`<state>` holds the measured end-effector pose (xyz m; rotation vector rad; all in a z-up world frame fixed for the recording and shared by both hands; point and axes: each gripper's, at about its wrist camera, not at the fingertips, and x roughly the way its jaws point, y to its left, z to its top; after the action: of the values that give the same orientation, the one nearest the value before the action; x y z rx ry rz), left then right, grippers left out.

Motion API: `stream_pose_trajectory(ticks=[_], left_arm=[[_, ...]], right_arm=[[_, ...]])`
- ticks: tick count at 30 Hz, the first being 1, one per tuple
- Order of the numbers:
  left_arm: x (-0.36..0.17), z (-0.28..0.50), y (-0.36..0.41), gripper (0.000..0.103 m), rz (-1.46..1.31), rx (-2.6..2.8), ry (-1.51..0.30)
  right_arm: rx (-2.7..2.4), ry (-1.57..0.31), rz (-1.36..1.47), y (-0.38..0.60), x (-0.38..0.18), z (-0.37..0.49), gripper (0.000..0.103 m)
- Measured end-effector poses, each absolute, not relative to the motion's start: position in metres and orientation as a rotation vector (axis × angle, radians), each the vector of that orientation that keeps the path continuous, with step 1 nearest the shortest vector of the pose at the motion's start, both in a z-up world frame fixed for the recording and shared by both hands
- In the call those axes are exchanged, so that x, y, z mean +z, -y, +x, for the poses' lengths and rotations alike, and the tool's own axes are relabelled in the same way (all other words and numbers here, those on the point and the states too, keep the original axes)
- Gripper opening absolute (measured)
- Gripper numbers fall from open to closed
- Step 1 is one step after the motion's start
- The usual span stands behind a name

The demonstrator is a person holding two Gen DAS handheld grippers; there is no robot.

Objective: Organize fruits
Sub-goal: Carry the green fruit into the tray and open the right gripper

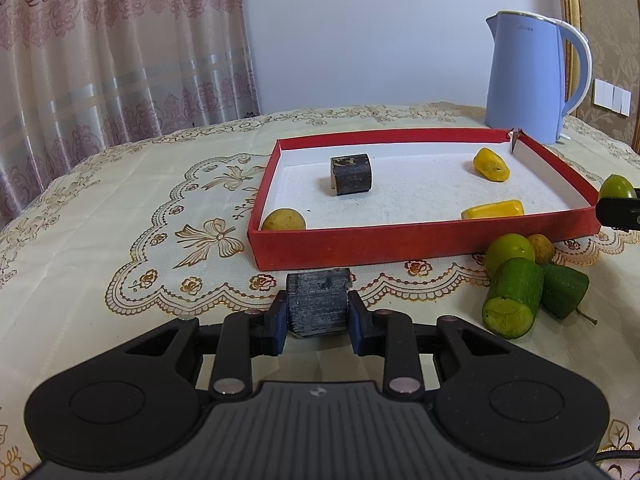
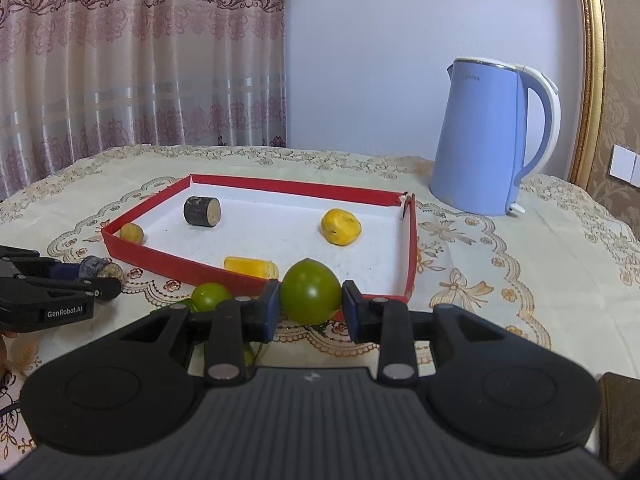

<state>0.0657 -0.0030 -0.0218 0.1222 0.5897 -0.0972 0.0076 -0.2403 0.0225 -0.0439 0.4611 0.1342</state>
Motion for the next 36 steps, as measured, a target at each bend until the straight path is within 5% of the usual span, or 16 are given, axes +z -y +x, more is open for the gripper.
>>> stream_pose_trajectory(ticks=[30, 36], left_arm=[[-0.018, 0.059, -0.004, 0.029, 0.081, -0.128, -0.548], [-0.018, 0.059, -0.004, 0.029, 0.075, -0.128, -0.549]], right_arm=[[0.003, -0.631, -0.059, 0.269, 0.009, 0.151, 0.03], [0.01, -0.538, -0.005, 0.272, 0.021, 0.111, 0.048]])
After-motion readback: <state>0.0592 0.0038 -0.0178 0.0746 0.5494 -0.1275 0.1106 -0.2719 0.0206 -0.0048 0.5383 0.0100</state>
